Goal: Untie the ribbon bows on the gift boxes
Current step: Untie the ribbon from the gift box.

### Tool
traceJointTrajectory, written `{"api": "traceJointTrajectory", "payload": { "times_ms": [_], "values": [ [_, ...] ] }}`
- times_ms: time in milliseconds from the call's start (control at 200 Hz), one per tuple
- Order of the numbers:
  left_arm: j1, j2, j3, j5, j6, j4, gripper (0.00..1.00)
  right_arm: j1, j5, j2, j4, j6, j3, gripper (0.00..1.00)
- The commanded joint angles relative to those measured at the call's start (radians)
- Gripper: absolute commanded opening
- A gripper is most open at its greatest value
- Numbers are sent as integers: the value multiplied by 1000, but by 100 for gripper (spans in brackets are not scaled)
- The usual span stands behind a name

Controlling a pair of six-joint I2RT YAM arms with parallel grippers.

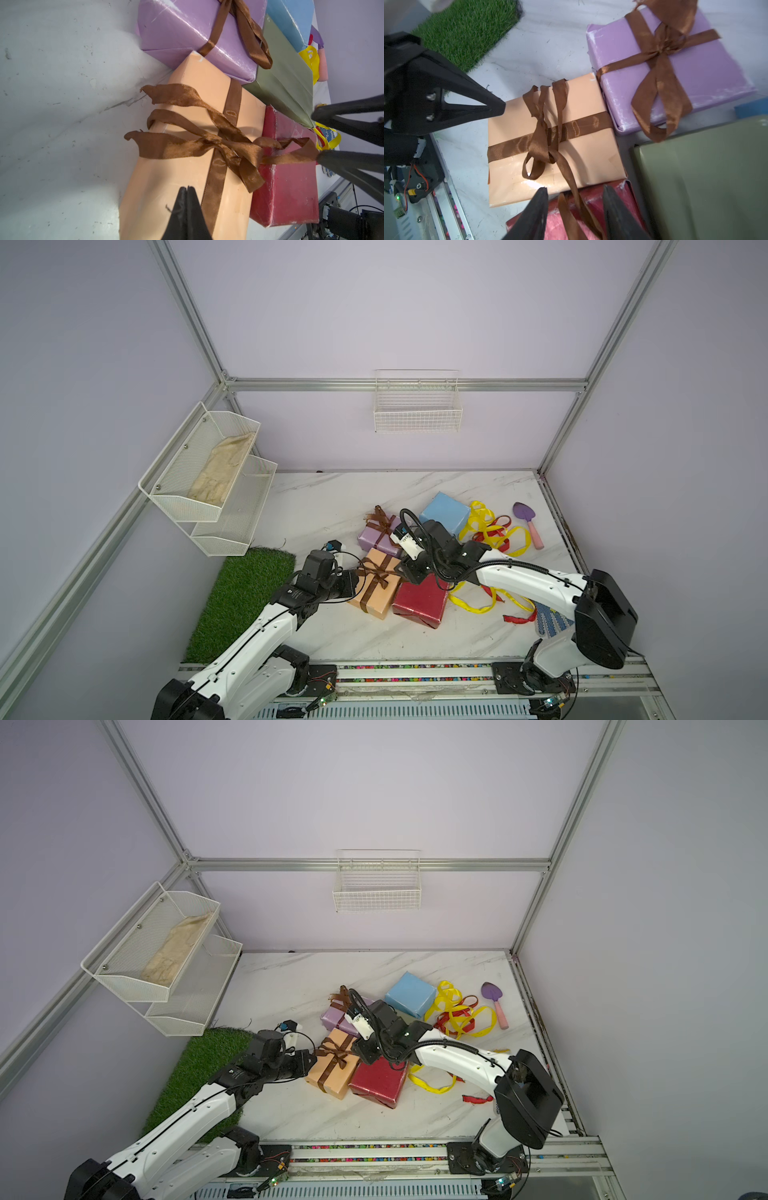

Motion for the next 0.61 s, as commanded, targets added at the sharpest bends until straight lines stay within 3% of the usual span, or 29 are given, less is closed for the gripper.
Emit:
{"api": "traceJointTrajectory", "payload": {
  "times_ms": [0, 335, 415, 600],
  "values": [
    [-23, -4, 45, 20, 25, -8, 0, 0, -78, 56, -19, -67, 39, 47],
    [-92, 67, 43, 9, 38, 39, 0, 0, -108, 139, -10, -107, 64, 42],
    [-101, 95, 45, 3, 34, 58, 0, 0, -100, 146, -4, -106, 67, 33],
    [-111, 140, 43, -37, 15, 76, 0, 0, -55, 124, 15, -94, 51, 5]
  ]
}}
